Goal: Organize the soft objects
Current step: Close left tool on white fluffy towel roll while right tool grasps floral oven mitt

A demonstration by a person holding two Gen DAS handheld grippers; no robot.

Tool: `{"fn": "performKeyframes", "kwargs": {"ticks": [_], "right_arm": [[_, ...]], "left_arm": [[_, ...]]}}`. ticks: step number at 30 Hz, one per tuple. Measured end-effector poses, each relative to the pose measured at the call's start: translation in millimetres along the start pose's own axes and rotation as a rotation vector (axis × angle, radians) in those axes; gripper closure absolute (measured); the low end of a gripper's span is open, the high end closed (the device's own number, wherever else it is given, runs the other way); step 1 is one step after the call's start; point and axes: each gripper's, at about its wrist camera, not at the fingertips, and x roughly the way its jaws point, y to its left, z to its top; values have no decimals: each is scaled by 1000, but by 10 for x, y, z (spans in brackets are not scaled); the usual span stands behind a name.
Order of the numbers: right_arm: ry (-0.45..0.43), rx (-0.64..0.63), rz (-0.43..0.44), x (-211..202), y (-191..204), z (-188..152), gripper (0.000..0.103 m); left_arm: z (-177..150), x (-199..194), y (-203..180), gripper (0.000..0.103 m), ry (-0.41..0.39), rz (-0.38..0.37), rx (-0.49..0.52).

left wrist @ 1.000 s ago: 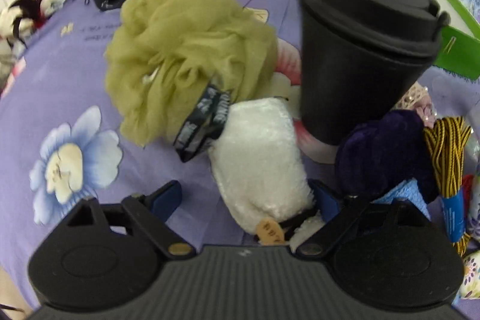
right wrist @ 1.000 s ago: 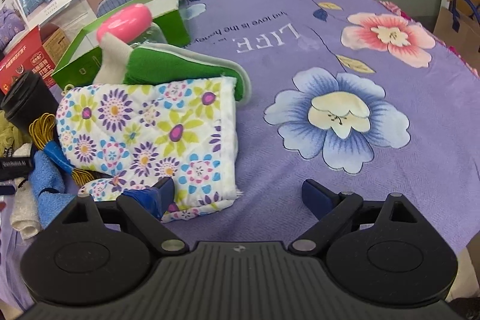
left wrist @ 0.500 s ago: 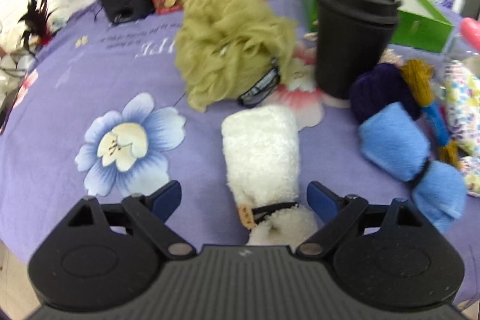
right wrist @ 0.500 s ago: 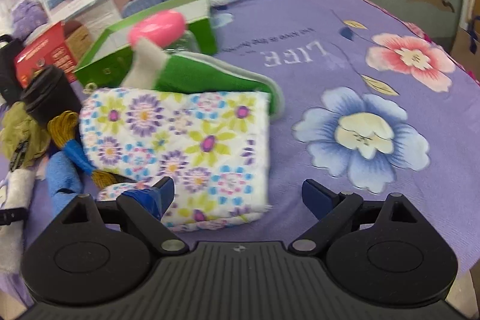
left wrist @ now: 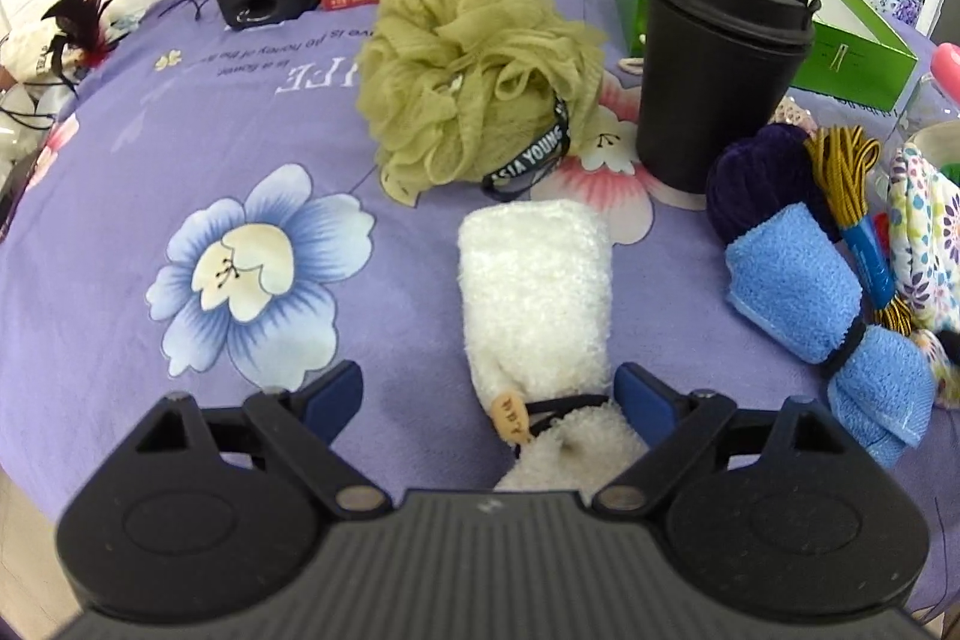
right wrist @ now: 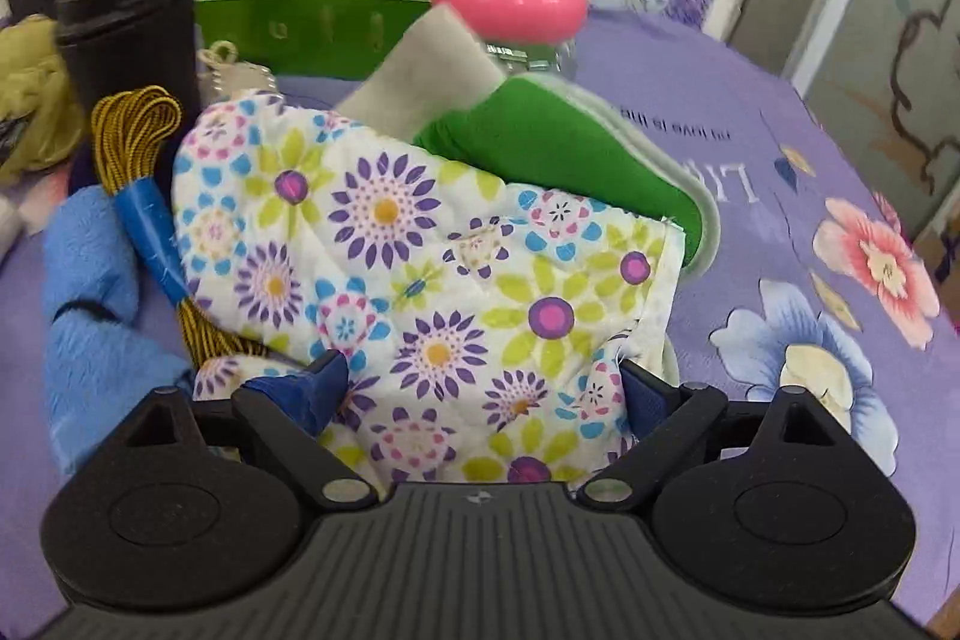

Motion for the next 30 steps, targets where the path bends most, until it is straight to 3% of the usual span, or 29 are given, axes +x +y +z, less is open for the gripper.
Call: {"fn": "performKeyframes", "kwargs": {"ticks": [7, 14, 17, 21, 24, 27, 30], "right_arm": [[85, 57, 71, -52, -624, -258, 22], [134, 184, -41, -325, -1270, -533, 20], [87, 200, -43, -559, -1346, -564, 20], [-69, 7, 64, -873, -1250, -369, 20], [-88, -213, 146, -825, -1191, -250, 21], [-59, -389, 79, -754, -1225, -58, 21], [-87, -421, 48, -896, -1356, 19, 20]], "left_arm": [[13, -9, 13, 12, -4, -4, 3], [41, -87, 44, 12, -33, 9, 22], [55, -131, 59, 12, -47, 18, 29], [62, -215, 75, 12, -65, 35, 39], [71, -278, 84, 12, -73, 48, 42], [71, -319, 87, 12, -74, 59, 34], [87, -327, 79, 12, -61, 39, 21]]}}
